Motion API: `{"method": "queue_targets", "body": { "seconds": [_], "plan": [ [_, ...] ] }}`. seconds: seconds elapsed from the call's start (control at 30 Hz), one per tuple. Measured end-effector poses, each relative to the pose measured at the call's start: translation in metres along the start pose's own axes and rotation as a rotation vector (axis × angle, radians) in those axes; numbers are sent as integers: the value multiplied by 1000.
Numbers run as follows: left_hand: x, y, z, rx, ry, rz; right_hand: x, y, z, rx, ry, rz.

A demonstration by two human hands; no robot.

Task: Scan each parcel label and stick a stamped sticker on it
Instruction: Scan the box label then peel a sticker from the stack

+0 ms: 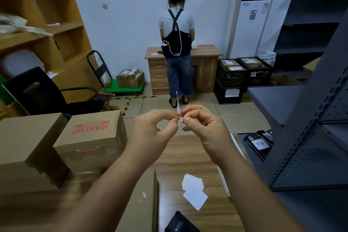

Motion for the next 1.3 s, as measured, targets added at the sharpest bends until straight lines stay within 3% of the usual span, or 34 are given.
{"method": "queue_targets", "body": {
  "seconds": [0.23,0.47,0.6,0.7,0.8,0.93,1.2,1.3],
  "plan": [
    [26,4,5,72,-50,-8,-26,4,3,16,49,44],
    [34,11,3,163,-57,-69,-36,-1,4,-139,42,162],
    [34,16,5,117,-46,-88,-33,5,4,-209,82,190],
    [31,16,7,-61,-24,-28,-29,12,4,-108,80,77],
    [31,10,8,-301,0,92,-27,22,2,176,48,-227],
    [40,0,11,-395,-13,150,-25,28,7,362,5,-435],
    [76,-12,25,-462,-96,156,-48,54,12,447,144,-296],
    [89,-24,34,-661,-24,229,-74,83,7,552,250,-228]
  ]
}}
Point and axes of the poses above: each hand's wrist, its own z-axis away from the middle knuckle, its own x-axis out of the palm, y = z × x, the point moved 2 cm from there along -z, towards the middle knuckle, and after that the axes turned 12 degrees about y, right-handed, at the moved point
